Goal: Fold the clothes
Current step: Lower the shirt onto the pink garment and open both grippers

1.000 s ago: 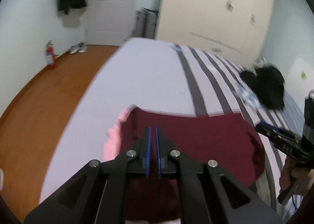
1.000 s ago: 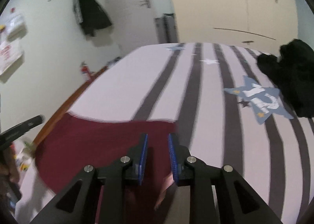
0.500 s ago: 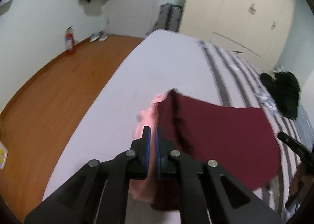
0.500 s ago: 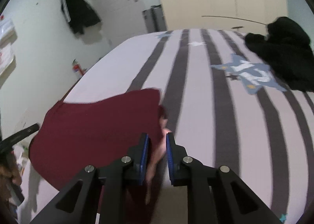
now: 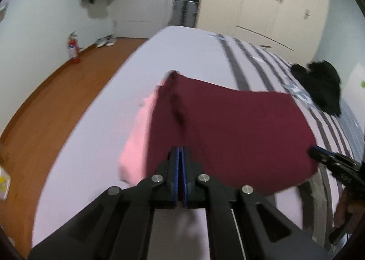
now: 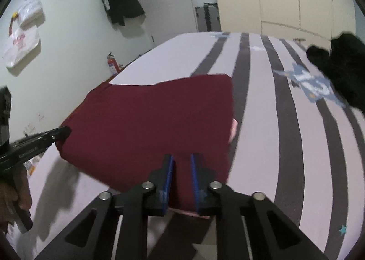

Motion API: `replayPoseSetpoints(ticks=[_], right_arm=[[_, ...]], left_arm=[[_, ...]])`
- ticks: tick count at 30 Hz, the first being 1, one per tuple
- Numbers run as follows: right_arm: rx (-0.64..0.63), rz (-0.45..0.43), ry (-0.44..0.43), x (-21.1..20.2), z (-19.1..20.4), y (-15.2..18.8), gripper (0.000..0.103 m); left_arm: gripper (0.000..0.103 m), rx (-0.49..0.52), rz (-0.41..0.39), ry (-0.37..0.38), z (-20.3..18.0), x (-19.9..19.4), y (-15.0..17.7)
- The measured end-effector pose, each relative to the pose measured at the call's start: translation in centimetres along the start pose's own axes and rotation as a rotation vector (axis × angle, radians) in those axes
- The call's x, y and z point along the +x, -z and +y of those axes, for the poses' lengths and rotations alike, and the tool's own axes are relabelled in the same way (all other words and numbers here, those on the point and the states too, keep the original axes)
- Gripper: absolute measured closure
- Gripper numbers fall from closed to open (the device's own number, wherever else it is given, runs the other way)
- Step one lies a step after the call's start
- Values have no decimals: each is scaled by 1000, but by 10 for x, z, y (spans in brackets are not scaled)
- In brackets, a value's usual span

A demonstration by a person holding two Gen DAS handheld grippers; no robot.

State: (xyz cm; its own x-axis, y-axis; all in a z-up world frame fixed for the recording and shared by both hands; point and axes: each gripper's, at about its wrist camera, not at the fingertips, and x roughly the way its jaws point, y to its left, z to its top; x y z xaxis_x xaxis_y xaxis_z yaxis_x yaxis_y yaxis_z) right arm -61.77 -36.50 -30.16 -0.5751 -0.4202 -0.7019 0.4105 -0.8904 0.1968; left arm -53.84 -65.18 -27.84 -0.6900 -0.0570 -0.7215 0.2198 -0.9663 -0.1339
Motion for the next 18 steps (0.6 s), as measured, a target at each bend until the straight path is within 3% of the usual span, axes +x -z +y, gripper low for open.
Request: replayPoseSetpoints(ticks=[4,8,9,10,11,14,18], right_arm=[[81,-39,35,-25,-26,-10,89],[84,-61,71,-70,-45,-13,88],[66,-70,71,-85,-47,-11,83],[48,-80,73,-100,-47,-7,76],[29,-91,78,-118,-46,-1,63],[-11,-128,52,-167,-45,16,44],[-99,-142,3,-237,-44,52,28]], left_arm=[[96,6,-31,-12,-8,-36,-5],[76,50,-61,-14,-45,-92,6],[71,54,-72,-19,-58,-109,11],[58,54,-79,-24,-69,-124,15],[47,39,-90,-28,-83,-144,23],[21,-13,-94,-52,-119,-188,47],[13,-46,-89,-114,-176,-244,88]])
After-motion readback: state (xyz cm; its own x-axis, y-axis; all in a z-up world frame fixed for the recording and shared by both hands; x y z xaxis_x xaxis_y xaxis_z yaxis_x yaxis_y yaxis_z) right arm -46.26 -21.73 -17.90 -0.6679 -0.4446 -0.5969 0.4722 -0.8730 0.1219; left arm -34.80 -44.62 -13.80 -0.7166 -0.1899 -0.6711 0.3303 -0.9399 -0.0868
